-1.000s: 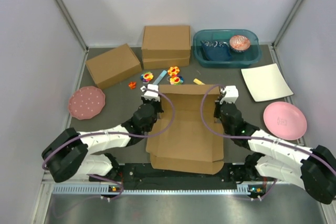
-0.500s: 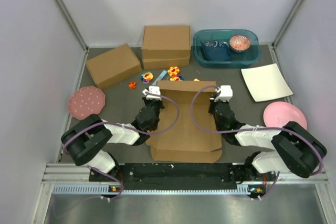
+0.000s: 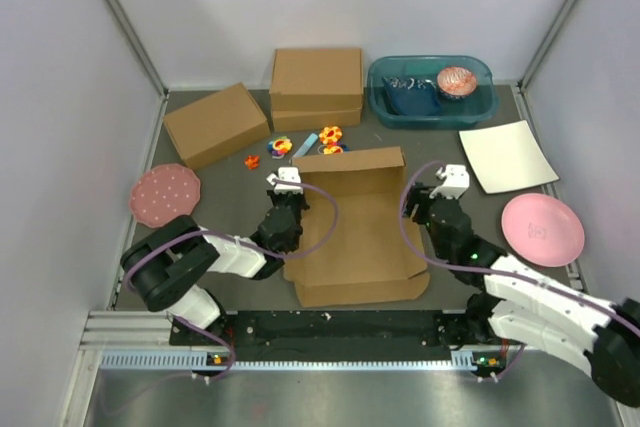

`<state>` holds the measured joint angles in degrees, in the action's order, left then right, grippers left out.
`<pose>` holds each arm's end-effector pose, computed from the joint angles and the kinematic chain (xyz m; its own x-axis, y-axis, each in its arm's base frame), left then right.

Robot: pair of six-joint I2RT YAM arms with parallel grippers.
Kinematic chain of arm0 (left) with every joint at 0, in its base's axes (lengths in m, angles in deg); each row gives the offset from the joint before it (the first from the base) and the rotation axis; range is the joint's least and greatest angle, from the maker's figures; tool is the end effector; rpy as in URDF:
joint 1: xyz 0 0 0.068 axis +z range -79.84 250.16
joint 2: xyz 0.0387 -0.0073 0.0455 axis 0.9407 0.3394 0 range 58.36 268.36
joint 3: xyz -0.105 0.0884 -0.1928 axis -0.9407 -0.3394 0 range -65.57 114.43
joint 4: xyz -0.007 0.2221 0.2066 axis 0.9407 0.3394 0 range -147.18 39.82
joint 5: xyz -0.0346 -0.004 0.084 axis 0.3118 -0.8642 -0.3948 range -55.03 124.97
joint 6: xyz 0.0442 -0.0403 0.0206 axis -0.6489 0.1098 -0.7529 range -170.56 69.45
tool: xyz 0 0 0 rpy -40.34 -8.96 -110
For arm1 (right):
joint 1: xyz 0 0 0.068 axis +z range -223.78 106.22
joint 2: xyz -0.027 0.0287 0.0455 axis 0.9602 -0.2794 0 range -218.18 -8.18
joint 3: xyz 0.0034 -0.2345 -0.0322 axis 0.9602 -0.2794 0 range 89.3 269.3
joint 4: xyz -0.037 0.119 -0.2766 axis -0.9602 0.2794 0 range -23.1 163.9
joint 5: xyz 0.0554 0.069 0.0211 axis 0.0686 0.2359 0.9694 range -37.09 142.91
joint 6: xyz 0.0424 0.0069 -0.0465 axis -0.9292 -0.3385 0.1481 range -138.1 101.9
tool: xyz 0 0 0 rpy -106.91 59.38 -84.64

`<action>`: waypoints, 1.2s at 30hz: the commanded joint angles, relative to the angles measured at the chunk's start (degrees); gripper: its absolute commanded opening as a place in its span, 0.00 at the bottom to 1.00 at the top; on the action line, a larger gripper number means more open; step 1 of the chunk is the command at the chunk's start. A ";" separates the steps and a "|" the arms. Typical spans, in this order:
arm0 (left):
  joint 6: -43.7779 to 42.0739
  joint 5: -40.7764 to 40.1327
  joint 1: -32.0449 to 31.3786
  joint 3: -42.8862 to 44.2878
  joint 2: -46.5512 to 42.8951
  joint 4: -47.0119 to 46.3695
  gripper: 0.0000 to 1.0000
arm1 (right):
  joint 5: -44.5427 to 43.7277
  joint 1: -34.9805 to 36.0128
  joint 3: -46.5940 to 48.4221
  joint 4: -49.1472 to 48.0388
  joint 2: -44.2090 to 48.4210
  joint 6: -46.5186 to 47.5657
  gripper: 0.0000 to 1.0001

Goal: Fold the paper box

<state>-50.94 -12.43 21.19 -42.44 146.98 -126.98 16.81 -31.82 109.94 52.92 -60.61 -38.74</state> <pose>0.2212 -0.1996 0.1095 0.0495 -0.0499 -0.9975 0.0285 0.9984 -0.0485 0.2180 0.1575 0.1569 -0.2562 0.1527 -0.9545 -0.0351 0.9853 0.1671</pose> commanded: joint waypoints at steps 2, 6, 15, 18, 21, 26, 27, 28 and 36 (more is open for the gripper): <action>-1.46 -2.79 0.10 2.00 -0.55 3.35 0.05 | 1.55 0.67 4.66 18.10 15.40 -1.59 0.71; -2.25 -1.56 0.10 2.88 0.24 3.88 0.04 | 4.00 -0.11 8.44 18.02 18.77 -2.73 0.78; -4.54 3.10 0.19 3.50 2.43 1.60 0.02 | 35.16 -21.19 16.62 6.79 0.42 -13.62 0.86; -4.45 4.33 0.28 3.93 3.31 1.33 0.02 | 43.46 -24.72 17.85 1.33 -6.17 -15.47 0.86; -5.15 5.38 0.19 4.02 3.75 0.89 0.02 | 46.20 -25.34 17.94 -2.71 -10.05 -16.36 0.86; -5.33 5.74 0.19 3.67 3.75 1.24 0.02 | 46.82 -25.43 16.54 -7.28 -13.31 -16.71 0.86; -5.24 5.48 0.19 3.58 3.67 1.68 0.03 | 46.91 -25.43 16.53 -7.29 -13.75 -16.62 0.85; -4.98 5.30 0.19 3.58 3.58 2.03 0.04 | 46.91 -25.43 16.19 -7.29 -14.54 -16.53 0.85; -3.22 17.15 0.28 3.14 -5.02 16.08 0.57 | 44.36 -25.78 12.93 -7.56 -16.22 -15.30 0.82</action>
<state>-54.94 -4.47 21.61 -39.25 147.33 -120.67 61.64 -56.98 123.63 48.42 -75.56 -54.74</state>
